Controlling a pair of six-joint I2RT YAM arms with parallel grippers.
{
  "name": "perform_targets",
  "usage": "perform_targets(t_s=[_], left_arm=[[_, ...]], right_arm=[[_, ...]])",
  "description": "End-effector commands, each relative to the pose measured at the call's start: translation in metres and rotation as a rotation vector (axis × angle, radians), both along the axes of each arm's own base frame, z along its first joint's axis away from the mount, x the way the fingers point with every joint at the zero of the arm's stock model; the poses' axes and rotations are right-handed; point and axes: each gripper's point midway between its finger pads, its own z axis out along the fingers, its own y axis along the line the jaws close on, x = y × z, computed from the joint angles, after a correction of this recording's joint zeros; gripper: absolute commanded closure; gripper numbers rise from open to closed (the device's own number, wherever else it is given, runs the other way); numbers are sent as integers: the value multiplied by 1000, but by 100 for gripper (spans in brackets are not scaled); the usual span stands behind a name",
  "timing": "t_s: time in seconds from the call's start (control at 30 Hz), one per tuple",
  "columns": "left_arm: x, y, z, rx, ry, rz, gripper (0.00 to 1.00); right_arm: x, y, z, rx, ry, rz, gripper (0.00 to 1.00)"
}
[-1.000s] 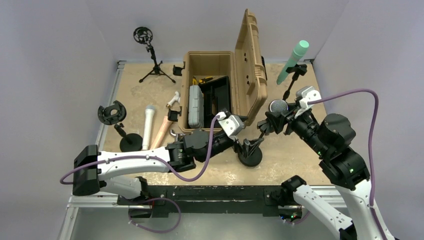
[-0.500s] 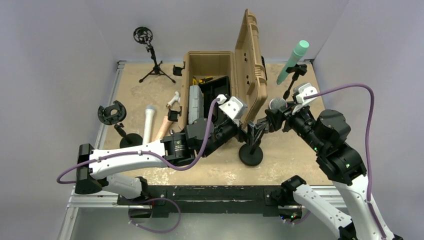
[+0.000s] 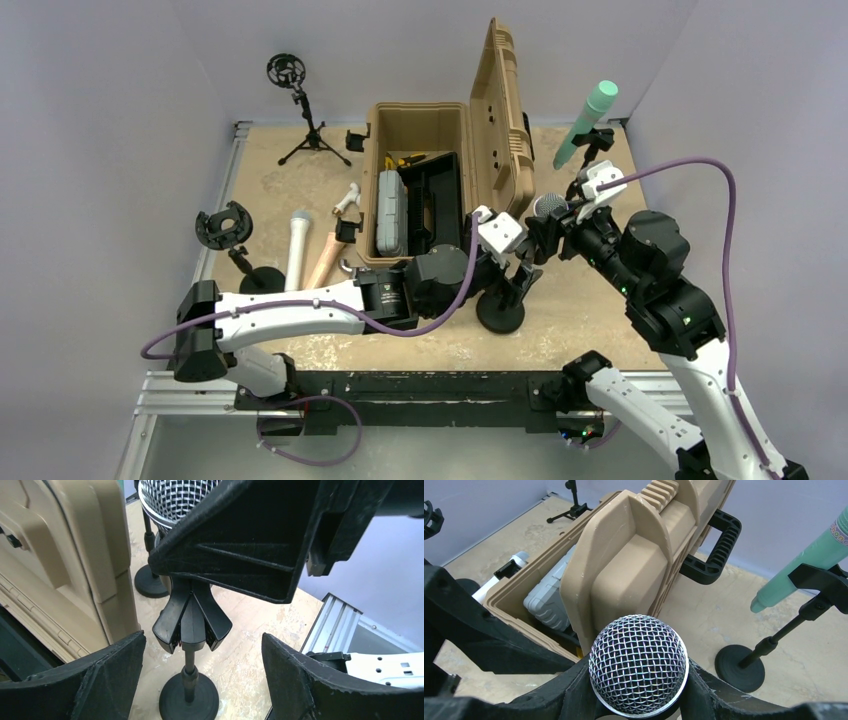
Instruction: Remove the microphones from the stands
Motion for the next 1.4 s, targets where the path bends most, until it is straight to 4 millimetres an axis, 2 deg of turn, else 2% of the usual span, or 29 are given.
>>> perform_targets(t_s=[0.0, 0.17, 0.33, 0.43, 0.47, 0.57, 0.6, 0.73, 0.87, 0.97, 1.0, 1.07, 1.17, 1.23, 1.37], left_arm=[[2, -7, 11, -23, -19, 4, 17], [11, -15, 9, 0, -44, 41, 21], [12, -20, 6, 9, -44, 39, 31], [11, -20, 5, 15, -41, 32, 48], [10, -19, 5, 19, -43, 26, 57], [6, -17, 6, 30, -59, 3, 94], [7, -15, 5, 38, -56, 6, 100], [6, -10, -6, 61, -50, 10, 100], [4, -6, -17, 67, -36, 6, 100], [0, -5, -15, 67, -30, -15, 100], [-3, -6, -13, 67, -24, -31, 94], [-6, -4, -6, 54, -8, -41, 60], [-11, -1, 7, 4, -6, -62, 25], [-13, -3, 15, -15, -11, -75, 14], [-7, -11, 26, -18, -31, -45, 13]], right_arm=[[-2, -1, 64, 114, -187, -9, 100], [-3, -2, 66, 115, -191, -9, 100], [-8, -3, 71, 122, -203, 2, 100], [-12, 0, 72, 128, -210, 28, 100], [-12, 2, 71, 127, -208, 35, 100], [-12, 5, 67, 124, -199, 54, 100], [-12, 5, 67, 124, -199, 53, 100], [-12, 1, 71, 159, -198, 20, 100], [-17, -8, 91, 211, -249, -16, 100], [-20, -11, 102, 231, -273, -22, 100], [-20, -10, 101, 228, -268, -19, 100], [-17, -8, 96, 221, -248, -15, 100], [-14, -4, 87, 223, -218, -11, 100], [-13, -3, 84, 241, -203, -11, 100], [-11, -1, 80, 292, -164, -26, 100]])
